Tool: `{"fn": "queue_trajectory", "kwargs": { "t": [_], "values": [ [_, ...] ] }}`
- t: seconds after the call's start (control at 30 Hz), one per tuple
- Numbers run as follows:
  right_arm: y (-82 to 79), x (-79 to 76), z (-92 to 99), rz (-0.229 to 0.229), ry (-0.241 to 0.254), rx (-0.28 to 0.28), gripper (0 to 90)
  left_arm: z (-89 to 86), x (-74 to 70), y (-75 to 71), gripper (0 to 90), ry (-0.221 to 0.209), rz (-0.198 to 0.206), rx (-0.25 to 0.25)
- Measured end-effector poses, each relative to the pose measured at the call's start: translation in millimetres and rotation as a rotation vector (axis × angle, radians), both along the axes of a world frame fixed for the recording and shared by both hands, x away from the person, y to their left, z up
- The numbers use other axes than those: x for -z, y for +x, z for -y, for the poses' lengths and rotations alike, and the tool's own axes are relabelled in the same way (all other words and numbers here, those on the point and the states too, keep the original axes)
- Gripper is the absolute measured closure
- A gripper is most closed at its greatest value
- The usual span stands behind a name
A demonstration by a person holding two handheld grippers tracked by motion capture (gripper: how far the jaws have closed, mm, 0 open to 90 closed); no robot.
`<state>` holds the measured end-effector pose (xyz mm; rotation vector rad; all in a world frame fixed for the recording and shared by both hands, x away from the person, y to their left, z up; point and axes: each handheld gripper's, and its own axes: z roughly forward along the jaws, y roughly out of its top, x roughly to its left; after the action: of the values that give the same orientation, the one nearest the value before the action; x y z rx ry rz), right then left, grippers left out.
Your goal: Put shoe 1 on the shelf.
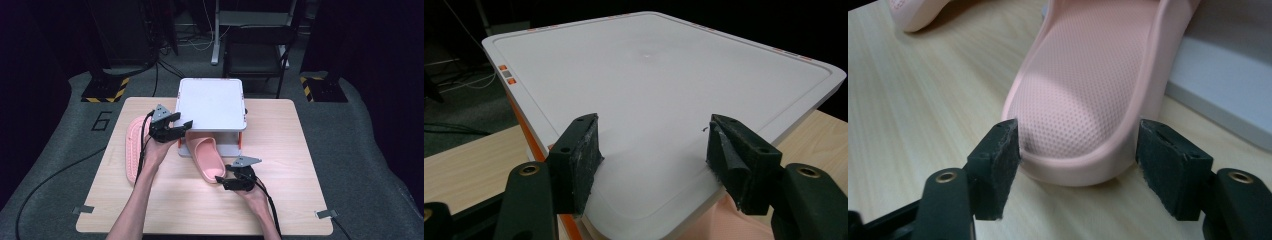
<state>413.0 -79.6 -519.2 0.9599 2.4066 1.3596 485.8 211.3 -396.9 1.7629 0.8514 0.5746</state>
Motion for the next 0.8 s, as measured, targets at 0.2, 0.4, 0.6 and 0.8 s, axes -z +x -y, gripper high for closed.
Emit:
{"fn": "queue_trajectory", "kwargs": {
  "t": [0.2,0.4,0.6,0.8],
  "values": [
    [13.6,-2.6,-23.4,0.035,0.034,0.051,32.6,-0.1,0.0,0.1,37.5,0.000,0.000,0.000],
    [10.8,-11.2,-27.3,0.090,0.039,0.087,32.6,-1.3,-1.0,0.8,37.5,0.005,-0.009,0.006],
    [-8.2,-4.0,-22.5,0.101,-0.021,0.054,32.3,-0.2,-0.5,0.8,37.5,-0.001,-0.003,0.000],
    [0.4,4.9,-31.8,0.084,-0.070,0.065,33.2,-0.3,-0.6,0.8,37.5,0.000,-0.004,0.000]
  ]
}}
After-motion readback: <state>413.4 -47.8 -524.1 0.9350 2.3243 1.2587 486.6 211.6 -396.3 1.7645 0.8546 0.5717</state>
